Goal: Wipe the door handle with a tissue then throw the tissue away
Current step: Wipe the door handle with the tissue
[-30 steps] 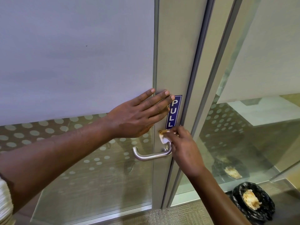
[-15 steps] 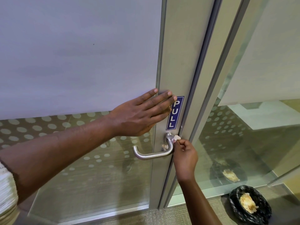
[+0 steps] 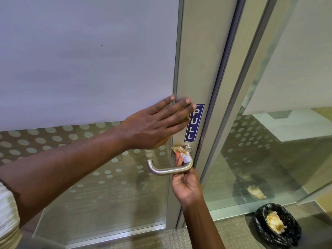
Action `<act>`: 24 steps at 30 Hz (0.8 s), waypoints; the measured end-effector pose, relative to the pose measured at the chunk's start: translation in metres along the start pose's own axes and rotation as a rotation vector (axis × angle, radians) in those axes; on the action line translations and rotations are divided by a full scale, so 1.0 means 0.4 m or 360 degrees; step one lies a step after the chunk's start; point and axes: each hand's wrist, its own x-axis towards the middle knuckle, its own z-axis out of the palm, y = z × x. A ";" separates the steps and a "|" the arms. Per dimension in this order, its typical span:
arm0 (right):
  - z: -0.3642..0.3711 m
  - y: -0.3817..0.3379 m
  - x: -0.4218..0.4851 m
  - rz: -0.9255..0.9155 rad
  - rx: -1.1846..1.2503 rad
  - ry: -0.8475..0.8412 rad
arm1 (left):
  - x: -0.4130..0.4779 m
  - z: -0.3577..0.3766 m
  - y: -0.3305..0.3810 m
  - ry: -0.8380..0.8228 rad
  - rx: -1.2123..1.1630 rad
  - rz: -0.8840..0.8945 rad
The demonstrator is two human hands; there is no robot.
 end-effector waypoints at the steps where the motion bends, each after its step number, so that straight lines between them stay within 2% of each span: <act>1: 0.001 0.006 0.002 -0.0022 0.0032 -0.0001 | 0.000 0.001 0.000 0.0000 -0.0005 -0.0001; 3: 0.001 0.012 0.006 -0.0063 0.0044 0.0003 | 0.000 0.001 0.000 0.0001 -0.0007 -0.0003; 5: -0.005 0.008 0.011 -0.0216 -0.0135 0.0039 | 0.001 0.002 0.000 0.0012 -0.0007 -0.0004; 8: -0.029 -0.012 0.026 -0.0753 -0.0870 0.0207 | 0.001 0.001 0.001 0.0023 -0.0013 -0.0005; 10: -0.037 -0.028 0.030 -0.1050 -0.1222 0.0218 | 0.002 0.000 0.000 0.0034 -0.0019 -0.0006; 16: -0.058 -0.056 0.012 -0.1473 -0.1940 0.0198 | 0.002 0.002 0.000 0.0040 -0.0023 0.0000; 21: -0.065 -0.061 -0.010 -0.1498 -0.1933 0.0068 | 0.000 0.006 0.001 0.0027 -0.0029 0.0006; 24: -0.041 -0.074 -0.019 -0.1688 -0.2125 -0.0033 | 0.001 0.007 0.002 0.0017 -0.0039 0.0002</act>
